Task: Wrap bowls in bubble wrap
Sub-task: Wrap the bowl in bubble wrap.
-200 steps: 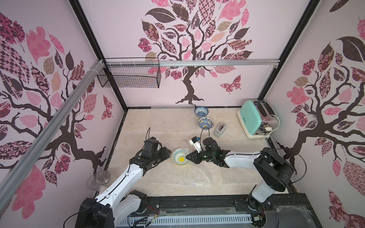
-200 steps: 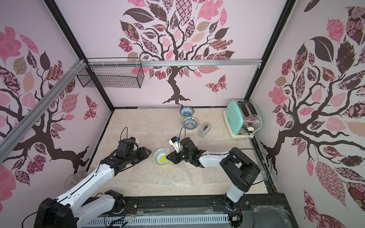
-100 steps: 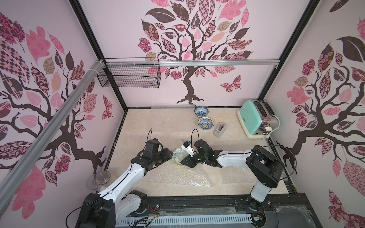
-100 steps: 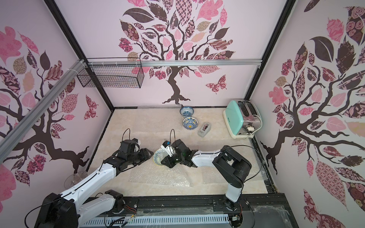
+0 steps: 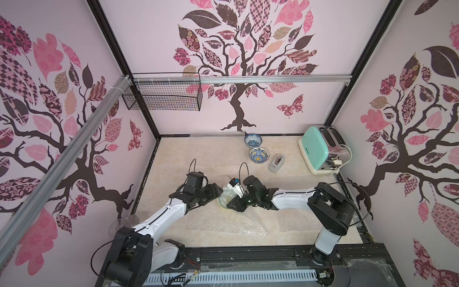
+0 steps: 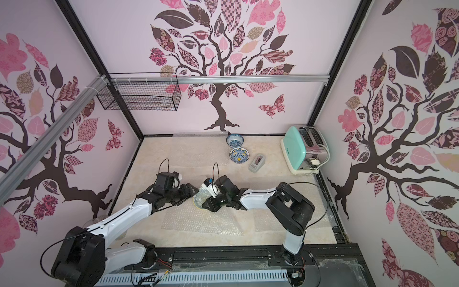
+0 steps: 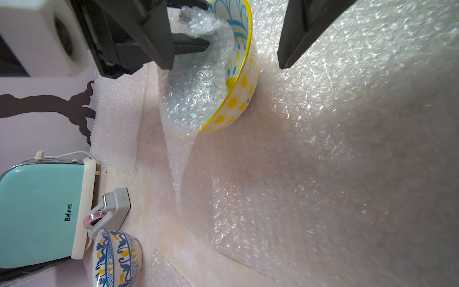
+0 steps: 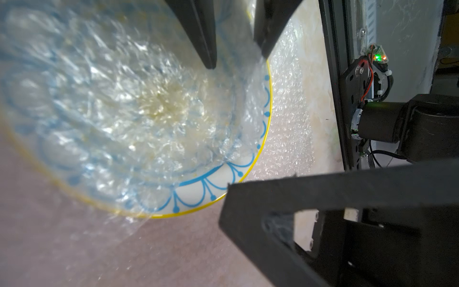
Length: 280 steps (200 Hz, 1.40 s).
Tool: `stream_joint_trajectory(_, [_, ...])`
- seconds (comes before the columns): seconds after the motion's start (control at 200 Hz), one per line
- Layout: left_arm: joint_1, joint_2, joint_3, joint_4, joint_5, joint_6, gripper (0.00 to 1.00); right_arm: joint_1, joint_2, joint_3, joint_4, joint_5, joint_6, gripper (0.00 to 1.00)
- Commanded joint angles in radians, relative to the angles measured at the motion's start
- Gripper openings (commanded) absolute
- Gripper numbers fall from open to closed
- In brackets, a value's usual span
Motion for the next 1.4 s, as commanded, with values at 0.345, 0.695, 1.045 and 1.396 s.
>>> stream_joint_trajectory(0.345, [-0.048, 0.081, -0.036, 0.012, -0.061, 0.028, 0.58, 0.008, -0.030, 0.019, -0.025, -0.005, -0.003, 0.43])
stream_joint_trajectory(0.695, [-0.047, 0.084, -0.051, 0.007, -0.092, 0.031, 0.50, -0.007, -0.176, 0.049, -0.146, 0.182, 0.030, 0.62])
stream_joint_trajectory(1.045, [-0.048, 0.084, -0.046, -0.001, -0.099, 0.037, 0.46, -0.163, -0.039, 0.139, -0.281, 0.244, 0.026, 0.78])
stream_joint_trajectory(1.396, [-0.047, 0.097, -0.042, 0.002, -0.099, 0.044, 0.44, -0.153, 0.073, 0.185, -0.310, 0.173, 0.025, 0.78])
